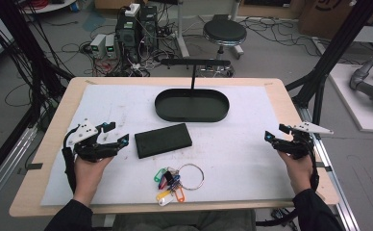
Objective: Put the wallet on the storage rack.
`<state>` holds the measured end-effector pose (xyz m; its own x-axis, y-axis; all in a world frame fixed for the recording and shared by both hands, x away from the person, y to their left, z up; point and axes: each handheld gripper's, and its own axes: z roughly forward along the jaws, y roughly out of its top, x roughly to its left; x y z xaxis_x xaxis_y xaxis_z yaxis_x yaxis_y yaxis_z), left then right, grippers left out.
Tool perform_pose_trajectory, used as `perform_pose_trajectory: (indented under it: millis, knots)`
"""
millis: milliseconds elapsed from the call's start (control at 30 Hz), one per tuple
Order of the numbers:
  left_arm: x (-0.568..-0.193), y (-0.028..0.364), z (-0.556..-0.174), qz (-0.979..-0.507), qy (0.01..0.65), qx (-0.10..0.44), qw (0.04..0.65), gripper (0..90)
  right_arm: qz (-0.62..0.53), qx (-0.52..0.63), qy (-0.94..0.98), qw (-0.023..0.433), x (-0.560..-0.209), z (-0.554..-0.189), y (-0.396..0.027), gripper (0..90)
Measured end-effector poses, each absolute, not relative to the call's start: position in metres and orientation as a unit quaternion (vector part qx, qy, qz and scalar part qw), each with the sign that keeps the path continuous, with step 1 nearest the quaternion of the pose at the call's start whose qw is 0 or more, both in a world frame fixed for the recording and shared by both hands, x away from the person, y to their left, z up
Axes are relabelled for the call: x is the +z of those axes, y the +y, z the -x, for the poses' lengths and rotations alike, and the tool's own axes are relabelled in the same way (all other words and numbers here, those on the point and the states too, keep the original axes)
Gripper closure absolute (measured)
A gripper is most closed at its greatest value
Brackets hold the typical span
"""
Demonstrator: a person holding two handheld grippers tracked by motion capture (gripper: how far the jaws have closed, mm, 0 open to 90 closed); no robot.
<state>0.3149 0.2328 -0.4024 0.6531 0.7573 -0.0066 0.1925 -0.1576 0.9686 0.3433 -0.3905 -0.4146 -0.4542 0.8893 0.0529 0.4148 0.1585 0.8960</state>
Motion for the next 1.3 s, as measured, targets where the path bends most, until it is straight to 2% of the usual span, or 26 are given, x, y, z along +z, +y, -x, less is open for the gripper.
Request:
perform_pose_trajectory:
  millis: [933, 1300]
  knots:
    - [-0.408, 0.21, -0.313, -0.749, 0.297, 0.252, 0.536, 26.5, -0.454, 0.46, 0.719, 0.256, -0.416, -0.346, -0.389, 25.7]
    - [-0.416, 0.197, -0.313, -0.781, 0.271, 0.244, 0.506, 33.4, -0.454, 0.455, 0.723, 0.255, -0.417, -0.347, -0.387, 25.7]
